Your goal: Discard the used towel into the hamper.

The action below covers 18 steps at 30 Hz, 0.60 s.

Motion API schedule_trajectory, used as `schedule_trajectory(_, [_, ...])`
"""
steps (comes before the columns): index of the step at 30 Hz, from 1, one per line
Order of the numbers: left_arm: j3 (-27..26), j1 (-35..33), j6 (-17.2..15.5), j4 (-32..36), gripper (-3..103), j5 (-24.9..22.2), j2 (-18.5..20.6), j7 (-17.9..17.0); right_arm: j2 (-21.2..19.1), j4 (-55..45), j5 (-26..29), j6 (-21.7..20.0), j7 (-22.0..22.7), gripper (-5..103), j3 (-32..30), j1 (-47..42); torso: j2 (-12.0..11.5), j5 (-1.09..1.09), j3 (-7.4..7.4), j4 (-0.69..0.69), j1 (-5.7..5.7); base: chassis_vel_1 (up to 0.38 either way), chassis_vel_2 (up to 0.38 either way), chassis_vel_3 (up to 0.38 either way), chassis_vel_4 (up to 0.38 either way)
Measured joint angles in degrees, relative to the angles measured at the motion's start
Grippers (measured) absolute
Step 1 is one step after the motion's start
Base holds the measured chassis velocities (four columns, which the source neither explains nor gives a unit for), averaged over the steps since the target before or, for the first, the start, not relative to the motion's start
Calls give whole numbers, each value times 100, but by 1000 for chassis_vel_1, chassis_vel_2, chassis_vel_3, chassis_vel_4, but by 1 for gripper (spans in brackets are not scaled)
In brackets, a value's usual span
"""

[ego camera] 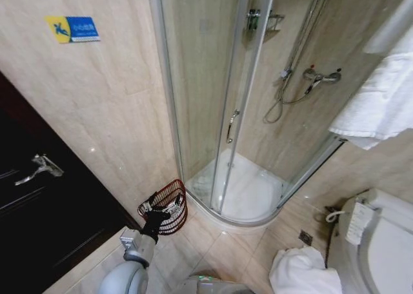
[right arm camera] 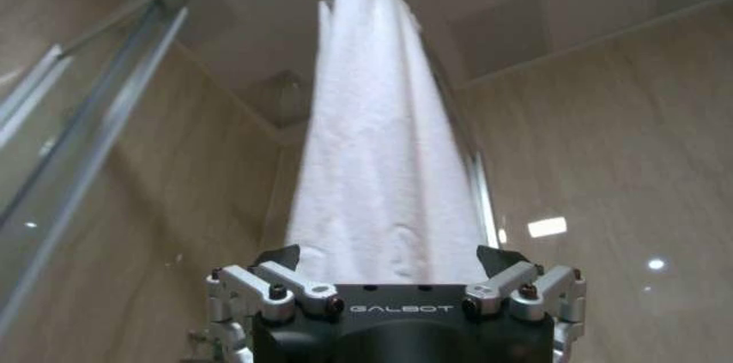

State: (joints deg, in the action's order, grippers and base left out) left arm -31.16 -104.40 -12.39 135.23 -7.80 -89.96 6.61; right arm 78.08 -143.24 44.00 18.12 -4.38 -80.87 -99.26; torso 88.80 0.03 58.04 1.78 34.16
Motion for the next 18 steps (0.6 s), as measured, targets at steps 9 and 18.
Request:
schedule_trajectory(9, [1, 0, 1, -1, 100, 0, 2, 0, 0, 1, 0, 0, 0, 100, 0, 0, -1, -3, 0, -1, 0, -249, -219, 244, 234])
schedule_trajectory(18, [1, 1, 1, -1, 100, 0, 3, 0, 0, -1, 0, 0, 0, 100, 0, 0, -1, -10, 0, -4, 0, -320, -347, 329, 348])
